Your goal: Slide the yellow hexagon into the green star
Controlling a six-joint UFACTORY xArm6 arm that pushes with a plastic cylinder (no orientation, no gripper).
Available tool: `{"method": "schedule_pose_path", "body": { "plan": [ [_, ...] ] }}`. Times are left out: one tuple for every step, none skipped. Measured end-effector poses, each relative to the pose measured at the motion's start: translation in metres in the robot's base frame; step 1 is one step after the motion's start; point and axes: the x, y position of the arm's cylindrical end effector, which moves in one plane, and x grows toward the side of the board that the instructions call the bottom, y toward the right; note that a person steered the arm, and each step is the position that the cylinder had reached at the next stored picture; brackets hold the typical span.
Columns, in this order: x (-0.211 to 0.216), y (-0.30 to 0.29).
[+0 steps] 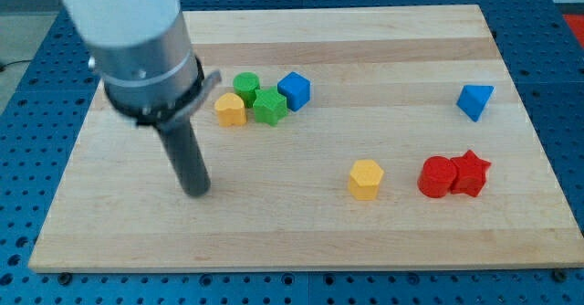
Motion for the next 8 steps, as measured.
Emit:
{"method": "schedule_pose_path", "body": {
  "plan": [
    [0.042,0.051],
    [0.054,0.125],
    [0.053,0.177],
    [0.052,0.225],
    [0.030,0.230],
    [-0.012,0.219],
    [-0.041,0.181],
    [-0.037,0.132]
  ]
}}
